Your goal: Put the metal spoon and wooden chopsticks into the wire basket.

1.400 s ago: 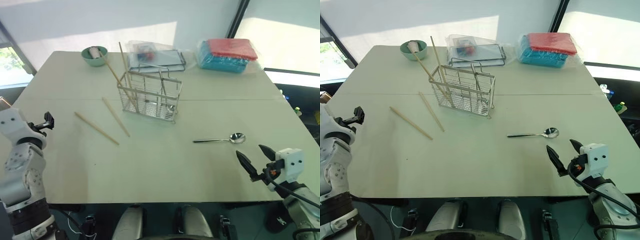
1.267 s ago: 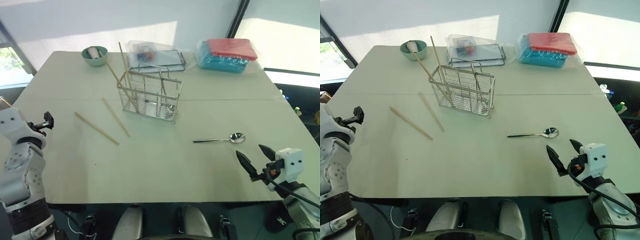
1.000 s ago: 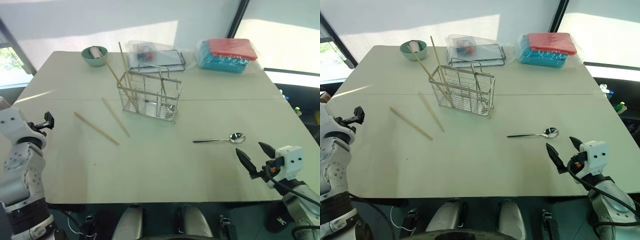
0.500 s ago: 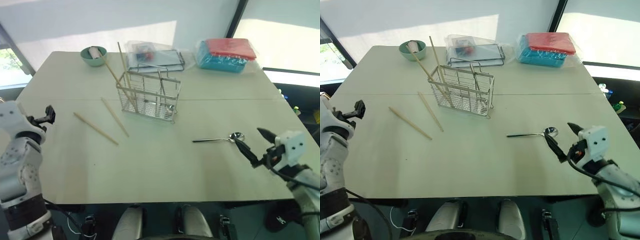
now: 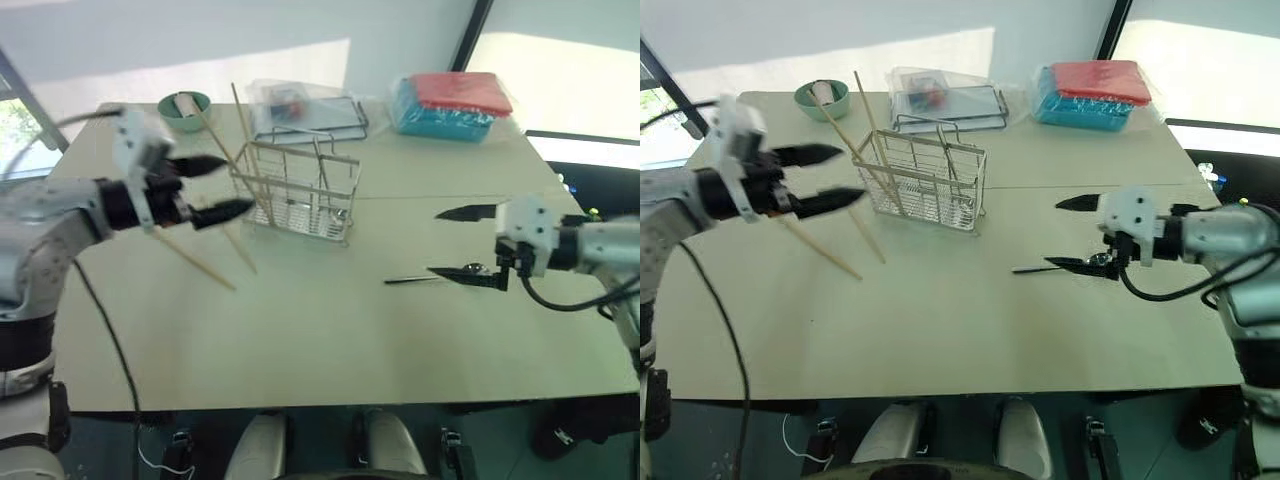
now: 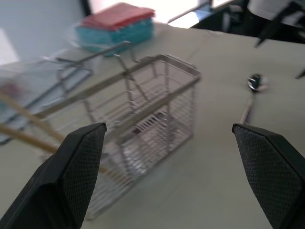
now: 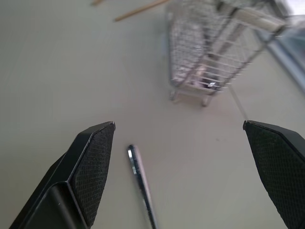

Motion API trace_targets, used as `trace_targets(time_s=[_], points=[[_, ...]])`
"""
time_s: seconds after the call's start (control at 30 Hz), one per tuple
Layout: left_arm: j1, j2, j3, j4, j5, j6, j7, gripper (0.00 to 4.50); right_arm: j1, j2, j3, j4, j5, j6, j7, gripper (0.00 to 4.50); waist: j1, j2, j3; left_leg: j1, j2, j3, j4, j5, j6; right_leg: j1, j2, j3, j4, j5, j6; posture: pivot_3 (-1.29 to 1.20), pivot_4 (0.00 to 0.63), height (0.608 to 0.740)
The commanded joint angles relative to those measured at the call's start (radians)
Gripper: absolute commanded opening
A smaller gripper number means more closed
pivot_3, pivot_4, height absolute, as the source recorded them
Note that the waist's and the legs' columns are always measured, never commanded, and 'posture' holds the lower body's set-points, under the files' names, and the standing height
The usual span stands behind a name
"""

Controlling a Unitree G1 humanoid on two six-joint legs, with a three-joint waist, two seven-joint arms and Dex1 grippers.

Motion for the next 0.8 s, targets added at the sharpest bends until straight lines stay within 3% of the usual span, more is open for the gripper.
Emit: trace_targets(time_s=[0.03,0.2,0.37,0.7,0.8], points=[[-0.067,-0.003,-0.08,0.035,0.035,-0.048,-0.109,4.5,-0.143,0.03,0.103,0.192,-0.095,-0.091,0.107,4.49,-0.002,0.0,0.003,0.0,0.0,0.0,0.0,0.0,0.0,0.0,0.0,0.0,0.0,0.0,0.0,0.0,0.15,0.667],[-0.107,-0.007,-0.135,0.072,0.065,-0.072,-0.201,4.5,-0.314,0.084,0.242,0.52,-0.245,-0.243,0.226,4.49,-0.003,0.0,0.005,-0.001,0.0,0.0,0.0,0.0,0.0,0.0,0.0,0.0,0.0,0.001,0.002,0.0,0.15,0.667],[-0.11,0.006,-0.133,0.065,0.078,-0.063,-0.238,4.5,-0.455,0.145,0.327,0.83,-0.388,-0.344,0.23,4.49,-0.007,0.0,0.008,0.0,-0.001,0.0,0.0,0.0,0.0,0.0,0.0,0.0,0.001,0.002,0.004,0.0,0.15,0.667],[-0.091,0.039,-0.098,0.003,0.055,-0.012,-0.237,4.5,-0.56,0.212,0.375,1.101,-0.543,-0.455,0.179,4.49,-0.023,0.0,0.008,0.002,-0.001,-0.001,0.0,0.001,-0.002,0.001,0.001,0.001,0.002,0.003,0.004,0.0,0.15,0.667],[-0.079,0.043,-0.081,-0.022,0.045,0.004,-0.222,4.5,-0.563,0.228,0.371,1.123,-0.554,-0.463,0.181,3.63,-0.023,-0.001,0.008,0.003,-0.001,-0.001,0.001,0.002,-0.003,0.003,0.001,0.001,0.003,0.003,0.004,0.0,0.15,0.667]])
